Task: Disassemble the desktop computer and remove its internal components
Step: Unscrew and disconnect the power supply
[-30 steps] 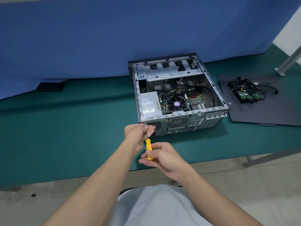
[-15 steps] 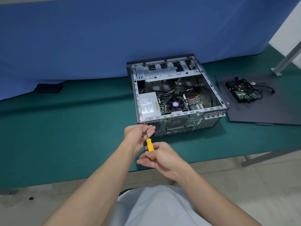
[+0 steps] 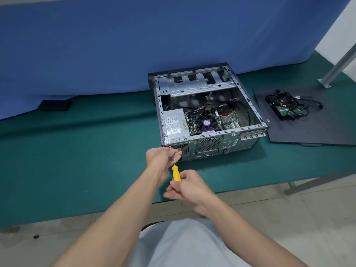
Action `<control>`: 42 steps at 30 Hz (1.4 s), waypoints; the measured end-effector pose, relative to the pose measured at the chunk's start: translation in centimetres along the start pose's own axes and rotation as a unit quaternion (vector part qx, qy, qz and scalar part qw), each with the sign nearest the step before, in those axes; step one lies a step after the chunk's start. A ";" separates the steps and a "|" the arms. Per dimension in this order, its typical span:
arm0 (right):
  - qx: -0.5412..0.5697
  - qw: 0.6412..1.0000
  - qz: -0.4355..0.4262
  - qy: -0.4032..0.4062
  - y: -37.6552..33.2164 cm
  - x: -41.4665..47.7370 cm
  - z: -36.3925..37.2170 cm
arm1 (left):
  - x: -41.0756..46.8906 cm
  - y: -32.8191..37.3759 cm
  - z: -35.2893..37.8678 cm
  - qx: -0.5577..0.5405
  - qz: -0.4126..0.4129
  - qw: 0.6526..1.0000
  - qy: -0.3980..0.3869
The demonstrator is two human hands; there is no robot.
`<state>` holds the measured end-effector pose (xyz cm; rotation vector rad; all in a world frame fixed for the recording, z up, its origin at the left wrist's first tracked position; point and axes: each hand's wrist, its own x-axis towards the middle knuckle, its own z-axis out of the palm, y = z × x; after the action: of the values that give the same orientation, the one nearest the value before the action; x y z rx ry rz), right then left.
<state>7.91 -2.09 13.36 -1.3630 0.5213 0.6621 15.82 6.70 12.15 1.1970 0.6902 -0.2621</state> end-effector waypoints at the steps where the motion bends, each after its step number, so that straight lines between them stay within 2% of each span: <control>1: -0.083 0.995 -0.018 0.048 0.2 0.0 0.4 | 0.0 -0.1 0.1 0.031 0.015 0.999 0.016; 3: -0.168 0.980 -0.035 0.097 0.6 0.4 1.0 | 0.0 -0.2 0.2 0.074 0.038 0.996 0.040; 4: -0.167 0.981 -0.036 0.090 0.5 0.5 0.9 | 0.0 -0.2 0.3 0.082 0.043 0.995 0.042; 5: -0.123 0.990 -0.032 0.061 0.4 0.5 0.7 | 0.0 -0.1 0.3 0.082 0.042 0.995 0.036; 7: 0.053 0.998 0.007 -0.044 -0.2 0.3 -0.1 | 0.1 0.1 0.2 0.049 0.021 0.999 0.007; 9: 0.214 0.966 0.054 -0.134 -0.8 -0.1 -1.2 | 0.1 0.3 0.0 -0.007 -0.011 1.000 -0.020; 10: 0.238 0.959 0.056 -0.146 -0.8 -0.2 -1.4 | 0.1 0.4 -0.1 -0.032 -0.024 0.999 -0.028; 12: 0.184 0.977 0.030 -0.101 -0.6 0.0 -1.2 | 0.1 0.3 -0.1 -0.045 -0.030 0.998 -0.030; 14: 0.020 1.000 -0.007 0.008 -0.3 0.0 -0.1 | 0.0 0.1 0.1 -0.002 -0.009 1.000 -0.005; 16: -0.098 0.990 -0.034 0.099 -0.1 0.0 0.5 | 0.1 -0.1 0.3 0.053 0.021 0.998 0.028; 17: -0.109 0.987 -0.037 0.114 0.0 0.2 0.5 | 0.1 -0.2 0.4 0.070 0.031 0.996 0.038; 19: -0.043 0.997 -0.016 0.068 -0.1 0.4 0.0 | 0.1 -0.1 0.5 0.069 0.031 0.997 0.031; 20: 0.040 0.999 0.010 0.016 -0.4 0.4 -0.3 | 0.2 0.0 0.4 0.051 0.022 0.998 0.019; 22: 0.213 0.970 0.083 -0.084 -1.0 0.1 -1.3 | 0.1 0.2 0.2 0.002 -0.005 1.000 -0.008; 24: 0.268 0.951 0.103 -0.119 -1.0 0.0 -1.8 | 0.1 0.2 0.1 -0.029 -0.022 0.999 -0.020; 26: 0.214 0.970 0.064 -0.091 -0.7 0.2 -1.4 | 0.1 0.2 0.1 -0.035 -0.021 0.999 -0.014; 28: 0.073 0.997 0.021 -0.004 -0.4 0.2 -0.1 | 0.0 0.1 0.2 -0.003 0.001 1.000 0.014; 30: -0.068 0.992 -0.007 0.102 0.0 0.3 0.7 | 0.0 -0.1 0.3 0.048 0.028 0.998 0.042; 31: -0.096 0.987 -0.017 0.128 0.1 0.4 0.8 | 0.0 -0.1 0.4 0.063 0.036 0.996 0.050; 33: -0.068 0.993 -0.013 0.097 0.0 0.6 0.6 | 0.1 -0.1 0.6 0.060 0.033 0.996 0.052; 35: 0.081 0.996 0.030 -0.017 -0.6 0.5 -0.3 | 0.0 0.1 0.6 0.019 0.009 0.999 0.036; 37: 0.205 0.971 0.067 -0.106 -1.0 0.2 -1.2 | -0.1 0.2 0.3 -0.023 -0.013 1.000 0.009; 39: 0.198 0.973 0.050 -0.104 -0.8 0.1 -1.3 | -0.1 0.2 0.1 -0.040 -0.023 0.999 -0.002; 42: 0.093 0.996 0.009 0.001 -0.3 0.2 -0.1 | -0.2 0.1 0.4 -0.028 -0.019 0.999 0.031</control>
<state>8.32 -2.19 13.43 -1.1848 0.5834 0.6107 15.89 6.36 12.41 1.1427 0.7697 -0.2361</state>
